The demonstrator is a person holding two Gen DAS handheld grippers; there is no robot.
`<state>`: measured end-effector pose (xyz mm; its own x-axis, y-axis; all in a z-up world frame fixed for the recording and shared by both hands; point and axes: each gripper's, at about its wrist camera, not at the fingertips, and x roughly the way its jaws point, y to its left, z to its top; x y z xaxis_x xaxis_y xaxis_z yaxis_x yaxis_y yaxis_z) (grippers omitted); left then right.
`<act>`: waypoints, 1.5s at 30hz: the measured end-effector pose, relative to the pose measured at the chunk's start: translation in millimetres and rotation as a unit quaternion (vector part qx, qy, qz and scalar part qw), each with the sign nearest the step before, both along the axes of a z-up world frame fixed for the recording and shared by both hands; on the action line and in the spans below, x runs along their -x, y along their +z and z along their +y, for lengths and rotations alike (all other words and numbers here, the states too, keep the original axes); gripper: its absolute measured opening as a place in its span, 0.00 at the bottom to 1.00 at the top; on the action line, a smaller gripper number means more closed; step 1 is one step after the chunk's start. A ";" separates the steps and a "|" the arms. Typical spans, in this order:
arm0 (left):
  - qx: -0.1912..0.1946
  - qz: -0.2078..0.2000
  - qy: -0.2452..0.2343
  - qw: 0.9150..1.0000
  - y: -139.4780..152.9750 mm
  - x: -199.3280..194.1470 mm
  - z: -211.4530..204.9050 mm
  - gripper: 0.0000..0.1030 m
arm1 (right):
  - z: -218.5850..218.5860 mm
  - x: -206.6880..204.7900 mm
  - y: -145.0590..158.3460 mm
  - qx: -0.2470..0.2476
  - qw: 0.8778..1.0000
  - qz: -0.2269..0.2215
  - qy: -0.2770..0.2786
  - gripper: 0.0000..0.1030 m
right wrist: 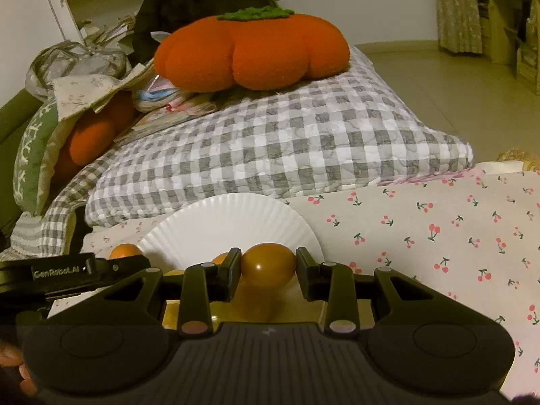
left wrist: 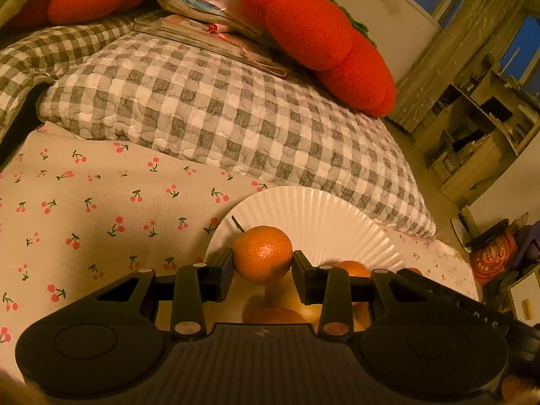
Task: Organize fruits
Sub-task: 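Lower both fruits onto the white plate and open both tools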
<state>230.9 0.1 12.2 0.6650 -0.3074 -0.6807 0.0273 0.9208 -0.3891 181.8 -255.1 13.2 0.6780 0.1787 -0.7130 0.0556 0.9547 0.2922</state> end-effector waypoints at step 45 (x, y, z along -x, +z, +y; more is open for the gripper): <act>-0.046 -0.040 -0.006 0.998 45.2 63.6 0.5 0.69 | 34.0 43.3 31.5 -0.034 0.999 -0.020 0.029 0.44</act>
